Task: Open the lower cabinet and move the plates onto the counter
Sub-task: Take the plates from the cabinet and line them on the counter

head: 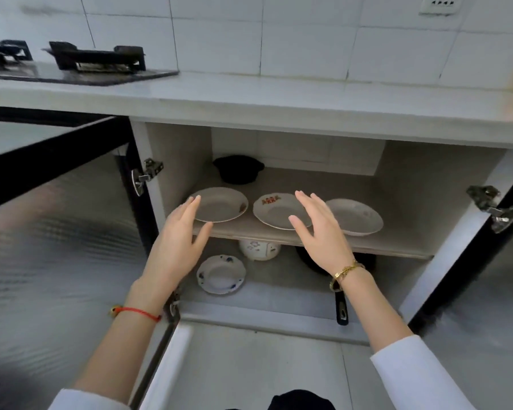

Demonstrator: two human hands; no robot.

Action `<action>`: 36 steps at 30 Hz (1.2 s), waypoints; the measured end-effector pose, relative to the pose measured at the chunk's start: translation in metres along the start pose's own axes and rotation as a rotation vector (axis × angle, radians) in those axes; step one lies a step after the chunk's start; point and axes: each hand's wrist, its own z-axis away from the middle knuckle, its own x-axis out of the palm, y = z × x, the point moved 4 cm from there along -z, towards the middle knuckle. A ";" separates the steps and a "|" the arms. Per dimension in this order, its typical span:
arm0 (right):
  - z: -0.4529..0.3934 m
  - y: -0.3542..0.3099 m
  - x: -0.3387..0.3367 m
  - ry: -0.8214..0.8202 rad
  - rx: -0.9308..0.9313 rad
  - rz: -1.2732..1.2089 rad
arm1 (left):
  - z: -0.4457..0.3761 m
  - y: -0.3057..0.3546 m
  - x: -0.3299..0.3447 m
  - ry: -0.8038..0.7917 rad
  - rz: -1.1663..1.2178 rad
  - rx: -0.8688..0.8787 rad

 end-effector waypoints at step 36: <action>-0.164 0.063 0.253 -0.350 0.475 -0.128 | -0.144 -0.181 0.129 -0.162 0.105 -0.569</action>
